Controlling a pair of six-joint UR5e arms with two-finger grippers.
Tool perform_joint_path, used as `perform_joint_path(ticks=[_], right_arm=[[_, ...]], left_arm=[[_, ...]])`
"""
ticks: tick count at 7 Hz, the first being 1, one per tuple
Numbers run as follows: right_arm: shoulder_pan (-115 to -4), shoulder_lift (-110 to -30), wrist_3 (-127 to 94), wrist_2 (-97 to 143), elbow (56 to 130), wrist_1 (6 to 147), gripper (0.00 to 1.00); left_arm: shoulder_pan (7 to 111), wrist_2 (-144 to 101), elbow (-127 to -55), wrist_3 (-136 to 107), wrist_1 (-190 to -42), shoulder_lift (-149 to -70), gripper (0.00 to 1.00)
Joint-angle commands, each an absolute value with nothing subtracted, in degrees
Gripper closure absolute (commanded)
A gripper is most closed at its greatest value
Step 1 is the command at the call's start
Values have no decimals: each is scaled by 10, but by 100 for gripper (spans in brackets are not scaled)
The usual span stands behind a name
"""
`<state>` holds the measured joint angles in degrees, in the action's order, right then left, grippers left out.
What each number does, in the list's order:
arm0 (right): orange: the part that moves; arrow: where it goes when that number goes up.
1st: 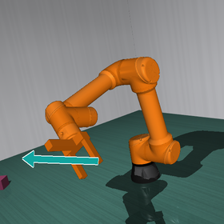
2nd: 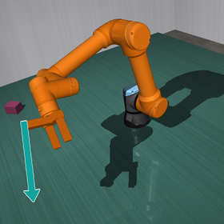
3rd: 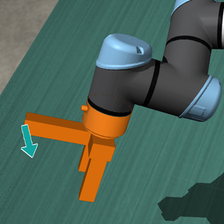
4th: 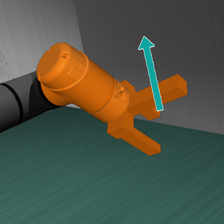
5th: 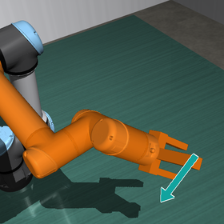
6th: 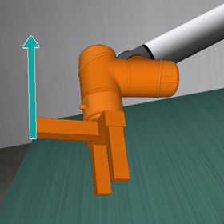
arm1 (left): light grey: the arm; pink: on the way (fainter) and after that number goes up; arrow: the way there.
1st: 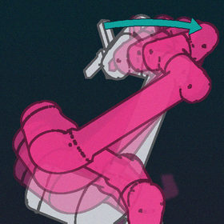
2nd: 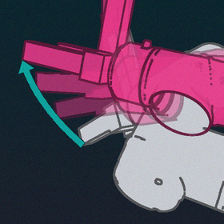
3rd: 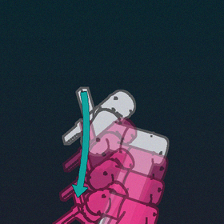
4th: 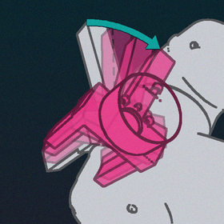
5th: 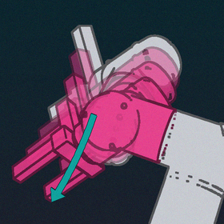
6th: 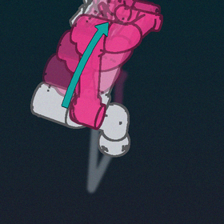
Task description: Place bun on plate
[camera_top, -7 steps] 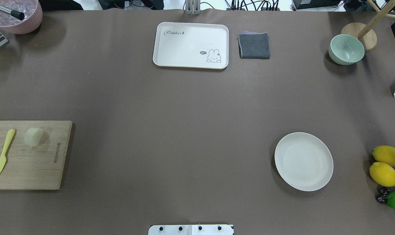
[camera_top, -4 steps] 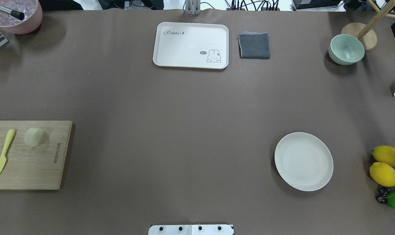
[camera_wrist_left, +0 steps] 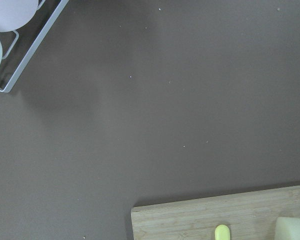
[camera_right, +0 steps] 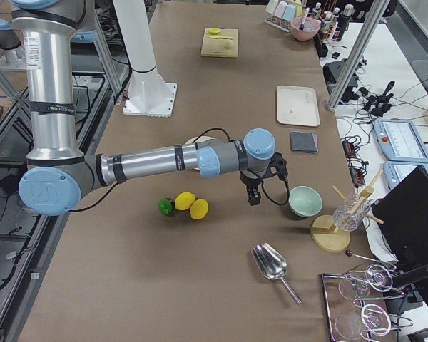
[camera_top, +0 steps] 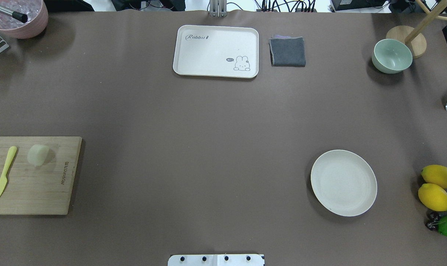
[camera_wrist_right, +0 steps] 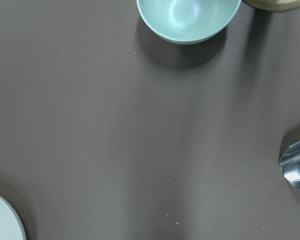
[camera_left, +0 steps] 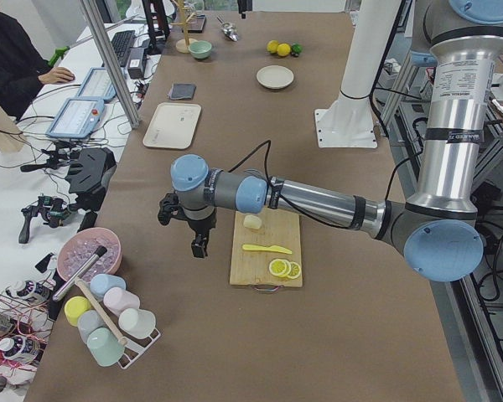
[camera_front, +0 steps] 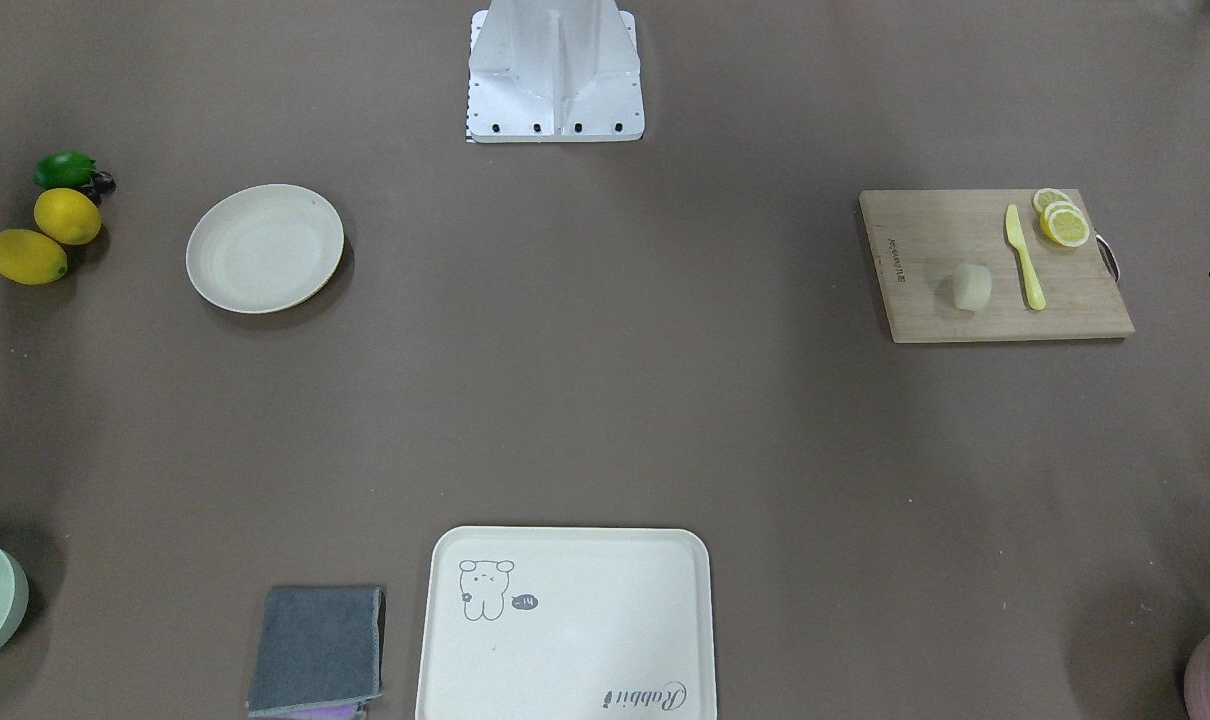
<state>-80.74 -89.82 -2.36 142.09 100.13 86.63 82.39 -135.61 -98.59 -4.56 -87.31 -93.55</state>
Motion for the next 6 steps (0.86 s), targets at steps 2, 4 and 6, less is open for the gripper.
perform_joint_path(ticks=[2,4,6], right_arm=[[-777,-905,-87,1449,1011,864,1],[-694,-907,-286,1431,1016,740,3],[-584,-916,-470,1370,1013,604,8]], left_arm=[[823,-1357,-995,-47,-874,-937,2],[822,-1357,-998,-46,-895,-937,2],[821,-1356,-994,-46,-905,-937,2]])
